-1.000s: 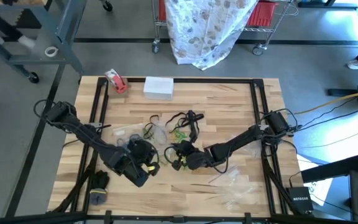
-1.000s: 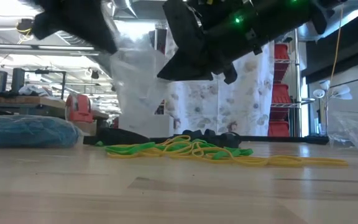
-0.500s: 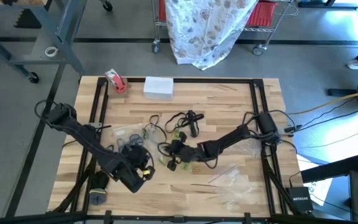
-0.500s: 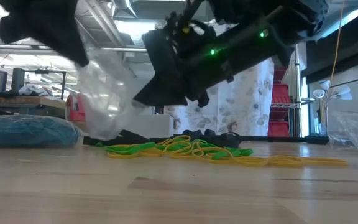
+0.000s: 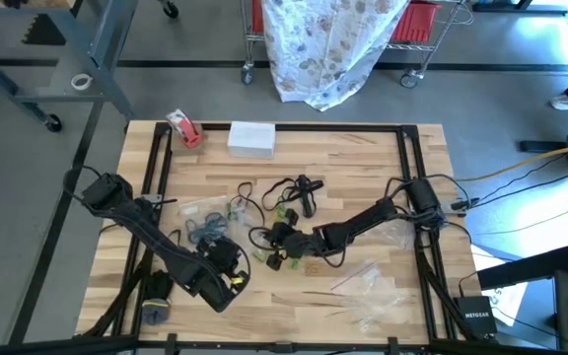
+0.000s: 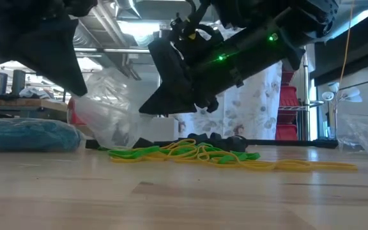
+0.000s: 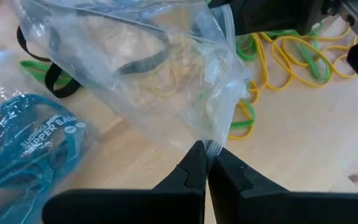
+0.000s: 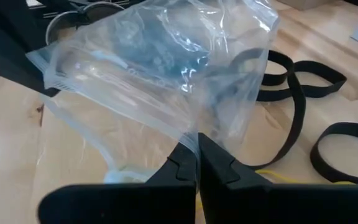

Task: Sort rubber bands
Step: Open the transparent zip bag

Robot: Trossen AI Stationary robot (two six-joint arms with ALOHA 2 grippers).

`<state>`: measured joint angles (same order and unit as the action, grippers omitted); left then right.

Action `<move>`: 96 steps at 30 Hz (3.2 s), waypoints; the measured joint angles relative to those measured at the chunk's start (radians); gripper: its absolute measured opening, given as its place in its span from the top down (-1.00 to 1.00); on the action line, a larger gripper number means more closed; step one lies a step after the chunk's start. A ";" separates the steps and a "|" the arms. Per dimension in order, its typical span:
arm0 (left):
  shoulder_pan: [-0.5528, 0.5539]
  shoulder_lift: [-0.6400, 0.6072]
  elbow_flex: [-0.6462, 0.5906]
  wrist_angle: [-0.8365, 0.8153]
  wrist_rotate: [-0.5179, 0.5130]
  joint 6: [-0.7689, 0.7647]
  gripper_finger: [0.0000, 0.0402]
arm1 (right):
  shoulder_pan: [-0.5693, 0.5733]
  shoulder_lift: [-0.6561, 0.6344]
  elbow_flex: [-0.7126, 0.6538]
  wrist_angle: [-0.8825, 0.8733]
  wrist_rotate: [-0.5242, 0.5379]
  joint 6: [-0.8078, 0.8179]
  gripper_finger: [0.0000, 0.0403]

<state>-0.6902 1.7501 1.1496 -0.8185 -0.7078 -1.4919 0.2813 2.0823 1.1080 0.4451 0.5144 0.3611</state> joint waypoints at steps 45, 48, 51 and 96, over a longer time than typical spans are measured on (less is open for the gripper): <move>0.140 0.010 0.000 0.096 -0.172 0.080 0.34 | 0.000 0.000 0.000 -0.006 -0.029 0.000 1.00; 0.168 0.010 0.000 0.085 -0.174 0.125 0.35 | 0.000 0.000 0.000 -0.006 -0.029 0.000 1.00; 0.192 0.010 0.000 0.061 -0.163 0.174 0.38 | 0.000 0.000 0.000 -0.006 -0.029 0.000 1.00; 0.148 -0.039 0.069 -0.126 0.172 0.233 0.99 | -0.013 0.103 0.026 0.125 -0.062 0.166 0.99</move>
<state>-0.5423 1.7111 1.2182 -0.9443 -0.5359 -1.2593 0.2682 2.1857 1.1336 0.5700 0.4525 0.5272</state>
